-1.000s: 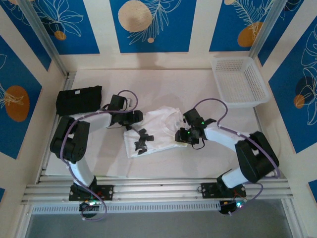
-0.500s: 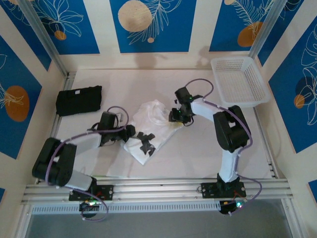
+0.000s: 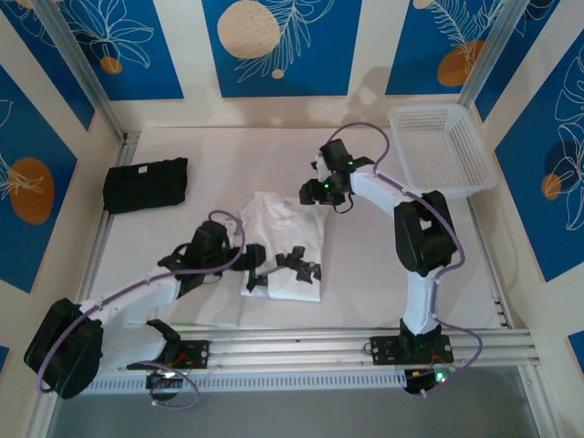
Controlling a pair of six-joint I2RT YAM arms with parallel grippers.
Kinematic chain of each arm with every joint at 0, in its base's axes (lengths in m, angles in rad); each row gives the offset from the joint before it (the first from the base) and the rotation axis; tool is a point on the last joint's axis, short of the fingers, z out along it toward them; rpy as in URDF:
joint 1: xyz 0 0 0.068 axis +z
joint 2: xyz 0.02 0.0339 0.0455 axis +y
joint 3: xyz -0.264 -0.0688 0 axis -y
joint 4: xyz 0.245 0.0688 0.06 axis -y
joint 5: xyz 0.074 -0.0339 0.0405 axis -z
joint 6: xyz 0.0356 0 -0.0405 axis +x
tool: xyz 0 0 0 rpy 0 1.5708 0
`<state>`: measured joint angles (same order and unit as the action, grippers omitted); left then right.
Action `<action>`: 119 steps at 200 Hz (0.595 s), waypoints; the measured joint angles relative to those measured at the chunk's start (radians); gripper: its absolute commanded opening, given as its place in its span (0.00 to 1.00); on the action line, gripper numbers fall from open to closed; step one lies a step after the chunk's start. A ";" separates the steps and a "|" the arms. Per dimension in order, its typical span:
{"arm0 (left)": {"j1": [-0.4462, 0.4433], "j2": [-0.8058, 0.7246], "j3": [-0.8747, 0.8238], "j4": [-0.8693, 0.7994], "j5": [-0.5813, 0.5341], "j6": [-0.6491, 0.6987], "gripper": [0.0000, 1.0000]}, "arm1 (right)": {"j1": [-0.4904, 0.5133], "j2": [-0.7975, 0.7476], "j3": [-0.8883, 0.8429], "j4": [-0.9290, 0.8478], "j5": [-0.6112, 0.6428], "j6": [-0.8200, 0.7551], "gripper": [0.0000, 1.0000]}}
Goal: Fold the inside-out t-shirt
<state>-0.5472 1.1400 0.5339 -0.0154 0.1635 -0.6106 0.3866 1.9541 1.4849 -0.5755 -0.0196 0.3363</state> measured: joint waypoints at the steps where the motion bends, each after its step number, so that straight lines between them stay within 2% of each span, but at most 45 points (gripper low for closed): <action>1: 0.004 0.004 0.004 0.001 0.000 0.001 0.84 | -0.002 0.000 -0.001 0.000 0.000 0.002 0.65; 19: 0.113 0.134 0.115 0.022 0.037 0.018 0.84 | -0.052 0.000 -0.018 -0.001 -0.005 0.014 0.72; 56: 0.236 0.475 0.342 0.061 0.116 0.049 0.82 | -0.085 0.072 0.018 -0.032 -0.020 0.034 0.72; 91: 0.292 0.695 0.499 0.037 0.181 0.089 0.80 | -0.063 0.142 0.034 -0.049 -0.059 0.042 0.70; 119: 0.296 0.788 0.585 0.022 0.224 0.108 0.76 | -0.056 0.150 0.069 -0.064 -0.074 0.053 0.70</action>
<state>-0.2516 1.9278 1.1191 0.0067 0.3870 -0.5030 0.3302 2.1044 1.5536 -0.6392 -0.0937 0.3893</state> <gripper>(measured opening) 0.779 0.702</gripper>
